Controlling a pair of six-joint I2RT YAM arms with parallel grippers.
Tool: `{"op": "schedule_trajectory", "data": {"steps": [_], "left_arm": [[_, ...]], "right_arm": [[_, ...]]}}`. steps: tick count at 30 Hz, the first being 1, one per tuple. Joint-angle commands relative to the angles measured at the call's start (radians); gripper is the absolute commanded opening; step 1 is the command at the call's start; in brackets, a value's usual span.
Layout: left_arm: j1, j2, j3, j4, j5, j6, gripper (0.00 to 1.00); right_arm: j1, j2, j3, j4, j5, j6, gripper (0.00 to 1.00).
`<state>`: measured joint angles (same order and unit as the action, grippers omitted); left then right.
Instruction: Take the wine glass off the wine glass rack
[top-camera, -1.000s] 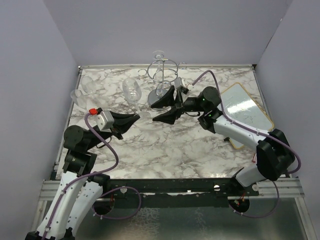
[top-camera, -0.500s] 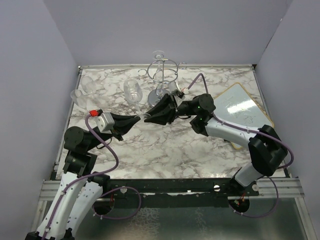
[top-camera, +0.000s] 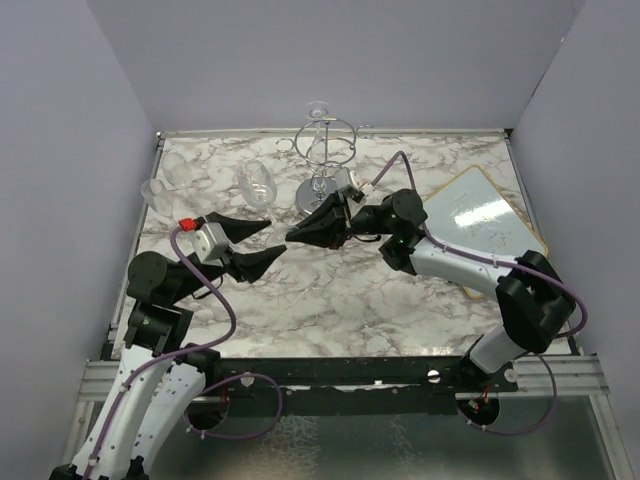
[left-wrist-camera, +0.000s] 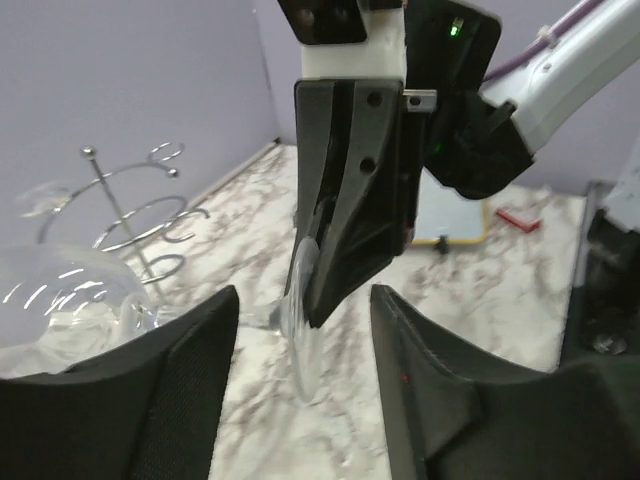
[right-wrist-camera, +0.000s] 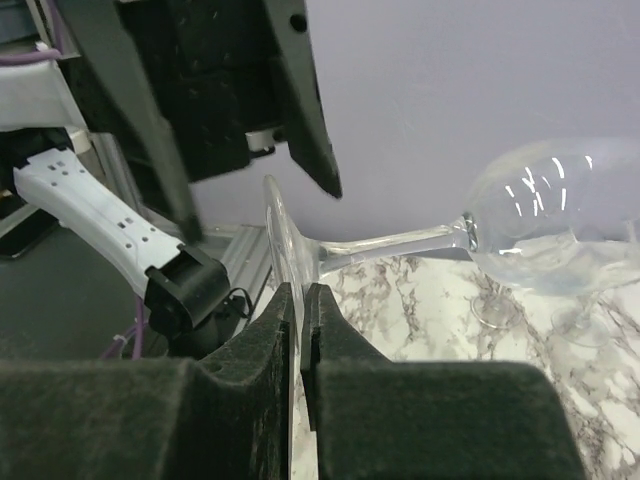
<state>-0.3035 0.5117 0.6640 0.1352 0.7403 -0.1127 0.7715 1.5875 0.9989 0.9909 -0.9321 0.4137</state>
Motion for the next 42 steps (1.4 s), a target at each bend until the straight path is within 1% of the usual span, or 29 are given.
{"op": "schedule_trajectory", "data": {"steps": [1,3,6,10,12,14,16,18,24,30,33,36,42], "left_arm": [[-0.005,-0.003,0.097,-0.076,-0.024,-0.039,0.66],[-0.005,0.009,0.136,-0.092,-0.053,-0.077,0.74],[-0.005,0.039,0.199,-0.114,-0.179,-0.199,0.82],[-0.004,0.102,0.299,-0.183,-0.305,-0.384,0.84],[-0.005,0.141,0.350,-0.274,-0.384,-0.468,0.84],[-0.004,0.191,0.417,-0.401,-0.449,-0.522,0.84],[-0.004,0.240,0.481,-0.504,-0.480,-0.540,0.91],[-0.005,0.277,0.534,-0.583,-0.499,-0.549,0.96],[-0.004,0.304,0.590,-0.652,-0.451,-0.543,0.98],[-0.004,0.361,0.640,-0.794,-0.371,-0.450,0.97],[-0.005,0.378,0.637,-0.830,-0.325,-0.409,0.92],[-0.004,0.387,0.636,-0.851,-0.287,-0.378,0.83],[-0.005,0.383,0.630,-0.886,-0.267,-0.321,0.66]], "right_arm": [[0.005,-0.083,-0.042,-0.068,0.045,-0.240,0.01],[0.004,-0.113,-0.060,-0.135,0.018,-0.388,0.01],[0.005,-0.167,-0.123,-0.224,-0.003,-0.617,0.01],[0.005,-0.266,-0.211,-0.435,-0.082,-1.104,0.01],[0.004,-0.318,-0.276,-0.452,-0.085,-1.281,0.01],[0.005,-0.363,-0.353,-0.449,-0.076,-1.477,0.01],[0.005,-0.397,-0.415,-0.451,-0.033,-1.640,0.01],[0.005,-0.408,-0.465,-0.444,0.028,-1.787,0.01],[0.008,-0.405,-0.550,-0.361,0.199,-2.029,0.01],[0.029,-0.392,-0.536,-0.412,0.306,-2.155,0.01],[0.044,-0.379,-0.533,-0.408,0.353,-2.209,0.01],[0.053,-0.367,-0.532,-0.397,0.398,-2.252,0.01],[0.057,-0.356,-0.545,-0.349,0.448,-2.278,0.01]]}}
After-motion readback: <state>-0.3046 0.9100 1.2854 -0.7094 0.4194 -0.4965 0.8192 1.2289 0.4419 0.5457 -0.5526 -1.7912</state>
